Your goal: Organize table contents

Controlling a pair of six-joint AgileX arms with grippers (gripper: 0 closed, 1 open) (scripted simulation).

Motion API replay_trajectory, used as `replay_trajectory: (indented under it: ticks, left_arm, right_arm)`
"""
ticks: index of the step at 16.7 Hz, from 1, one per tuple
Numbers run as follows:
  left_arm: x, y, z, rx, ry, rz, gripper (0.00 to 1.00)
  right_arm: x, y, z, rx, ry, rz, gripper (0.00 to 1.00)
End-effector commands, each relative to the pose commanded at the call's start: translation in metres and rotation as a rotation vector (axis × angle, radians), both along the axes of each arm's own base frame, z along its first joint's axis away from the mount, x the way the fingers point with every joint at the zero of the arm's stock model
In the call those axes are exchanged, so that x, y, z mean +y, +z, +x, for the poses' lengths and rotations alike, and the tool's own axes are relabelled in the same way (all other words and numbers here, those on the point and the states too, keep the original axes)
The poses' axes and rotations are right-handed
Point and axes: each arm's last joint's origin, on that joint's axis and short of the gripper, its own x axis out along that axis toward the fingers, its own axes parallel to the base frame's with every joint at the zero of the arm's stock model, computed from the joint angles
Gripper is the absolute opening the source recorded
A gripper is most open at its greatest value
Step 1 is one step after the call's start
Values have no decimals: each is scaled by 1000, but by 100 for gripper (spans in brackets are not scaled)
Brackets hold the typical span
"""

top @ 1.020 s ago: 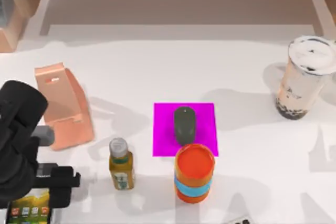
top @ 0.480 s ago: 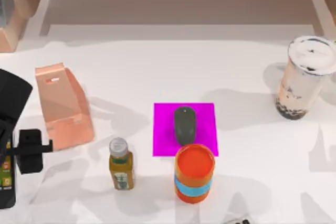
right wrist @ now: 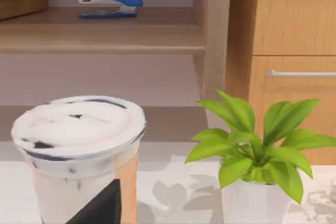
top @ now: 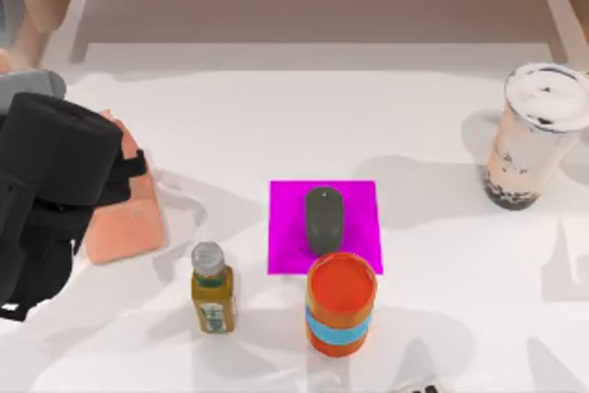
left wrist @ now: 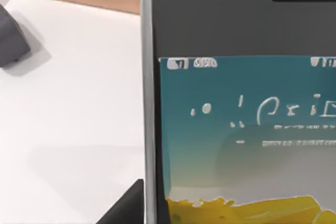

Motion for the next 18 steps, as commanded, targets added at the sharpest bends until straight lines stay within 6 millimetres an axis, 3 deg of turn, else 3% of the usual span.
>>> replay_trajectory:
  ticks: [5,14,18]
  left_arm:
    - [-31,0,-3,-119,-68,-58,0]
    - [-40,6,-4,-146,-151,-91,0]
    - [-45,1,7,-170,-214,-102,0]
  right_arm:
    - [0,0,0,0,0,0,100]
    - [0,0,0,0,0,0,100]
    - [0,0,0,0,0,0,100]
